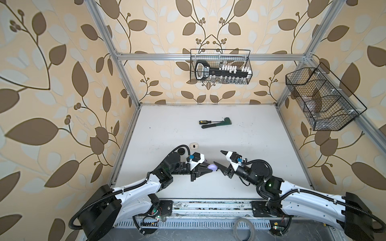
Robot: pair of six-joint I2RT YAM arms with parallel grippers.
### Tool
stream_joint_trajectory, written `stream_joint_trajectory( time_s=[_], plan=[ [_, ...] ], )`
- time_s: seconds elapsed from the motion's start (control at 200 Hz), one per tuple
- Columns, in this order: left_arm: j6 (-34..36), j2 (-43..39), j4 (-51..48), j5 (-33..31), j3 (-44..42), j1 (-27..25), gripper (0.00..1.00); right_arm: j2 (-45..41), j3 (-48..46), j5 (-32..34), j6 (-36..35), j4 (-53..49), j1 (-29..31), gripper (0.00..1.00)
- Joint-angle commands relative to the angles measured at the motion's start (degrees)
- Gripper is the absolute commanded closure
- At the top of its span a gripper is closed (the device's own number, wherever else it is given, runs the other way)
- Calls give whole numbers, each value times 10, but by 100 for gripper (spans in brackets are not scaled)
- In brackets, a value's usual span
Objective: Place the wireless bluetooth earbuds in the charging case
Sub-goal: 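Push the lid of the held lavender case open with the right gripper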
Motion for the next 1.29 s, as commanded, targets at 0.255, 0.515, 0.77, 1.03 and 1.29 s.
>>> stream_joint_trajectory(
  time_s=[0.255, 0.515, 0.77, 1.03, 1.29],
  plan=[
    [12, -17, 27, -19, 11, -5, 100, -28, -9, -61, -33, -34, 6, 36],
    [13, -18, 27, -17, 12, -5, 100, -12, -6, -89, -54, -50, 7, 40],
    [16, -20, 30, -6, 11, -5, 100, 37, 21, 9, -33, -47, 4, 43],
    [20, -14, 18, -7, 17, -5, 100, 21, 19, 28, -3, -37, -9, 47],
    [22, -16, 17, -12, 15, -6, 100, 27, 24, 31, 31, -34, -36, 49]
  ],
)
